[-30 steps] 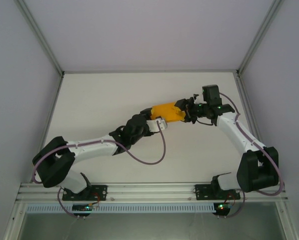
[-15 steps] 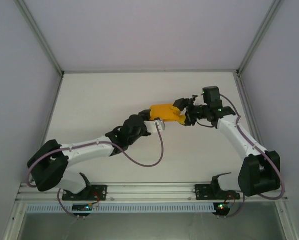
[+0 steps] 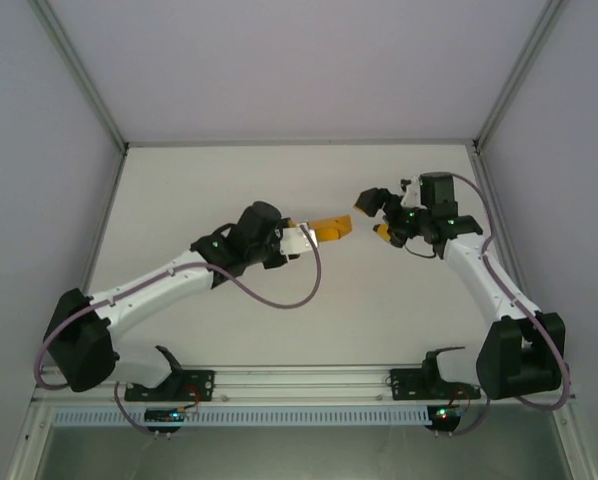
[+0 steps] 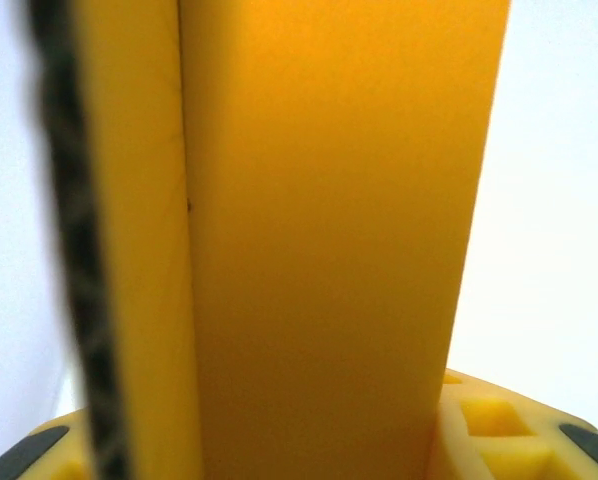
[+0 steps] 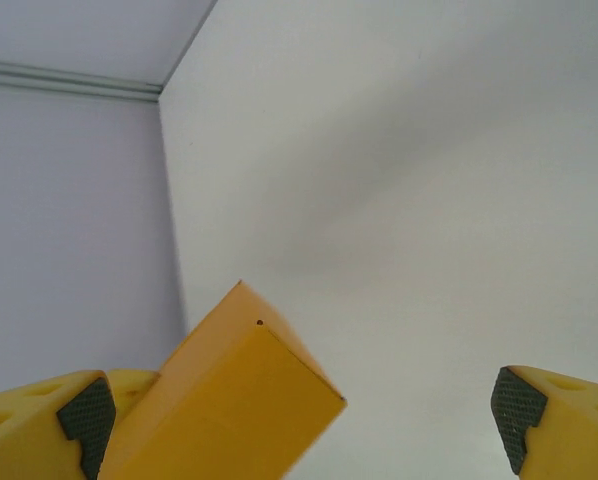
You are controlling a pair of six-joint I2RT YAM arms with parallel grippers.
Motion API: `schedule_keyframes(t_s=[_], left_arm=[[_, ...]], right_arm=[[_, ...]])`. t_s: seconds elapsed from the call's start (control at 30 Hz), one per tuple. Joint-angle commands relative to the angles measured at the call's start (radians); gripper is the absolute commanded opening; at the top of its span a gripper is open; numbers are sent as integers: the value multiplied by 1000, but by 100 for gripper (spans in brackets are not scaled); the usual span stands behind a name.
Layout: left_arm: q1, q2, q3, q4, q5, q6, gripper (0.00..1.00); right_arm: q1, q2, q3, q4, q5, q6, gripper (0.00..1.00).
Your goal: Assemble paper box
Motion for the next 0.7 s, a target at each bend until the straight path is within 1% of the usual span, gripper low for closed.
schedule_keyframes(t_s=[0.0,0.07,0.17,0.2,0.27,0.33,0.4,0.5,0.57,0.6,0.67], left_arm=[[34,104,100,-352,131,-84,35],[48,176,141,-424,163,-95,35],[60,252,190,-473,171,-95,35],[65,273,209,-487,187,-93,35],[75,304,245,-518,217,-91,35],[82,331,269,-543,228,-86,35],[84,353,281,-556,232,-78,36],[87,381,296,-566,231,-66,39],[88,396,308,-567,231,-65,41],[91,402,312,-566,236,-61,44],[92,413,323,-567,243,-50,46]], right_arm=[[16,-31,41,-20,143,-360,99],[37,-40,35,-5,173,-512,99],[87,-61,5,9,149,-779,99],[109,-69,-4,6,168,-848,99],[131,-75,-14,-2,177,-926,99],[135,-71,-20,-1,156,-946,99],[134,-57,-21,-7,95,-953,99],[143,-28,-4,-47,30,-979,92],[152,-10,4,-52,15,-978,86],[156,1,9,-60,7,-979,83],[167,27,23,-79,8,-979,79]])
